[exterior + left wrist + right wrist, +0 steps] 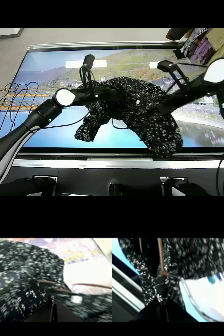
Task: Fold the clothes and pants, and hang the long-sleeved shirts on hangers.
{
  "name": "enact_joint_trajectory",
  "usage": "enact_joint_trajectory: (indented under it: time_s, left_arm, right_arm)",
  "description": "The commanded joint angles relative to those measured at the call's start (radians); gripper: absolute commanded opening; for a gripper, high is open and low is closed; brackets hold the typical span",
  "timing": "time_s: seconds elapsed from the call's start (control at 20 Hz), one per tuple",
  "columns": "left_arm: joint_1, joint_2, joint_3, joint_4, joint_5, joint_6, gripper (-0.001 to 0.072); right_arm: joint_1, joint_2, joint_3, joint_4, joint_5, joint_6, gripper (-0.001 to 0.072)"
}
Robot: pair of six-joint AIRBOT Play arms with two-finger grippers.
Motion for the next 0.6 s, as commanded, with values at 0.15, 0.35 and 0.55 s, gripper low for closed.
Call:
enact_joint_trajectory:
  time_s: [0.15, 0.35, 0.55]
  left_arm:
    - [-0.049, 0.024, 0.113, 0.064, -0.289, -0.001, 0.0016]
    - [-0.066, 0.034, 0.09, 0.179, -0.51, -0.001, 0.0015]
    - [-0.047, 0.035, 0.06, 0.231, -0.503, -0.001, 0.0033]
  right_arm:
    - [0.155, -0.094, 0.0, -0.021, -0.22, -0.055, 0.002]
    - [0.177, -0.087, 0.041, -0.043, -0.264, -0.066, 0.0021]
    - [0.177, 0.006, 0.044, -0.043, -0.232, -0.103, 0.0021]
